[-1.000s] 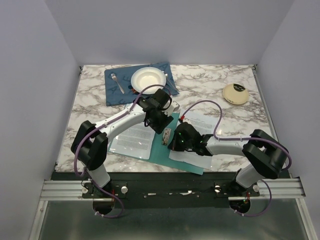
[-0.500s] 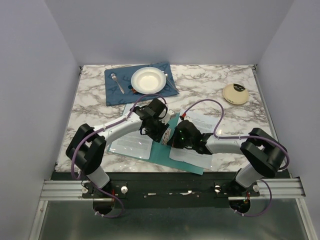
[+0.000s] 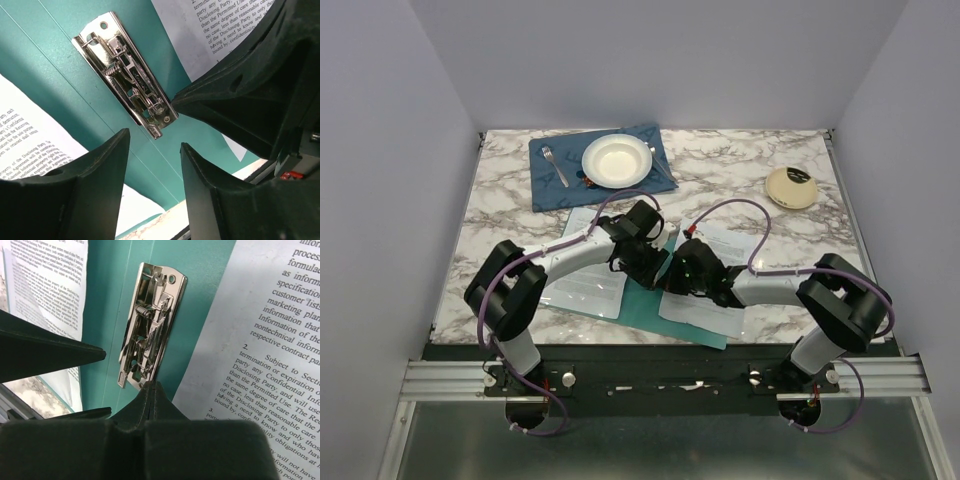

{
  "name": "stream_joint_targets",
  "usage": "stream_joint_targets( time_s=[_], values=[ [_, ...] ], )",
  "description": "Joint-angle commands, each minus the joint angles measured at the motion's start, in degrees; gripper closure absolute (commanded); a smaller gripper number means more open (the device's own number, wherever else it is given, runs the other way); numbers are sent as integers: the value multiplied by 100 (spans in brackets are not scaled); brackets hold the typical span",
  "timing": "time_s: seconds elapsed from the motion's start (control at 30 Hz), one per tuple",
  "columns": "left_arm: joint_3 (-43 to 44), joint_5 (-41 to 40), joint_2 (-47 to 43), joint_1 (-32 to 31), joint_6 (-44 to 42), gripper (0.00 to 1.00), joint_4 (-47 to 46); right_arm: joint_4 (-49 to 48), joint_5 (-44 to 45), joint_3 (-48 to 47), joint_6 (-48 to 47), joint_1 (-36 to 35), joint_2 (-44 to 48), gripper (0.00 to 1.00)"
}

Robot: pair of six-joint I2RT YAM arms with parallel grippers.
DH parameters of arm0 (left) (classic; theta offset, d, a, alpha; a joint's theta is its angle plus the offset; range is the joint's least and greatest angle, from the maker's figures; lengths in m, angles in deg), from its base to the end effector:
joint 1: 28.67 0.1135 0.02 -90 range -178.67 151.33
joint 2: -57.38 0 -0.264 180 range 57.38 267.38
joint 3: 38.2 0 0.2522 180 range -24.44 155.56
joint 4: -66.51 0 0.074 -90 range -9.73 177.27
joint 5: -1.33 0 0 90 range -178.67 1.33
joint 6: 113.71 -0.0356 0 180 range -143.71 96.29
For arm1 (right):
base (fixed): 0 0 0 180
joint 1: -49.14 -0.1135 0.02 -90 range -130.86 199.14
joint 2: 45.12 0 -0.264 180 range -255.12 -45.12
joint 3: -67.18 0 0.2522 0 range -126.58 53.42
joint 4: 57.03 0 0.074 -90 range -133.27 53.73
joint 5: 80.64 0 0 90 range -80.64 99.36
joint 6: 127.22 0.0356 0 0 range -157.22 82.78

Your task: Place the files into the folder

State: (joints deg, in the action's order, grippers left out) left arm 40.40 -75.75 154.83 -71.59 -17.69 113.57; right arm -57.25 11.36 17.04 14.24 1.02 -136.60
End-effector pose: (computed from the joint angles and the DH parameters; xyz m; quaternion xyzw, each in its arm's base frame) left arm 0.2416 -0.2355 0.1946 0.3298 0.9144 -0.1860 0.1432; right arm 0.2003 0.2216 0.1388 0.0337 0.9097 0.3057 0.2792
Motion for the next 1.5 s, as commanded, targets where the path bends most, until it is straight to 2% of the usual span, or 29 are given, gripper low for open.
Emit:
stream_joint_targets(
  time_s=[0.0, 0.33, 0.57, 0.73, 1.47],
  values=[
    [-94, 17, 29, -50, 92, 47, -210, -245, 90, 122, 83, 66, -159, 99],
    [-305, -27, 72, -50, 110, 55, -342, -413, -77, 149, 206, 83, -397, 100],
    [-323, -80, 143, -59, 57, 57, -429, -413, -95, 140, 224, 83, -476, 100],
    [-358, -98, 143, -7, 48, 65, -473, -413, -86, 184, 250, 92, -485, 100],
    [-261, -89, 169, 143, 75, 69, -579, -545, -121, 448, 400, 83, -520, 100]
  ],
)
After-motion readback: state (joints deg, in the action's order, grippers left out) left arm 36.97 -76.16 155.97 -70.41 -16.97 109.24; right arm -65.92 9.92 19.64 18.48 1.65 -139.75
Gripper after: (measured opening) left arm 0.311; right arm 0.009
